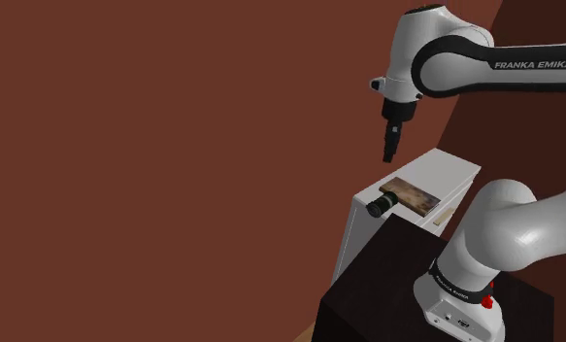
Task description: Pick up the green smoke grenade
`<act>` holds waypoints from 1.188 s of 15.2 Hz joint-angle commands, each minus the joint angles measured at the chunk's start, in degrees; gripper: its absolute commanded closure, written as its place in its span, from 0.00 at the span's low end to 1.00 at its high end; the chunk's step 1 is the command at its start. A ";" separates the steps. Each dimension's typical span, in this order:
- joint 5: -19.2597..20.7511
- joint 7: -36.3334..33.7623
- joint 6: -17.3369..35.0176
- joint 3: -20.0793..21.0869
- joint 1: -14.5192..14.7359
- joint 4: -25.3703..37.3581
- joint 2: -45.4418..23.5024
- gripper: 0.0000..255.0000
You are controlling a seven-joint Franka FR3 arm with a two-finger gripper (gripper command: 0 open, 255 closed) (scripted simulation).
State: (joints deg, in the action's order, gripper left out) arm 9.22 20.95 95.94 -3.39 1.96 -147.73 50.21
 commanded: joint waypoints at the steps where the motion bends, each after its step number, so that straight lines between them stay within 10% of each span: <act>1: 2.19 3.98 2.98 -2.03 0.19 -3.75 1.08 0.00; 10: 15.15 21.50 19.05 -13.96 -2.21 -17.31 0.55 0.00; 18: 29.53 35.97 40.60 -27.30 -5.66 -21.37 -14.34 0.00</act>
State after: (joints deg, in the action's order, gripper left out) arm 36.71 55.21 132.97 -28.93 -3.37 -168.67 38.49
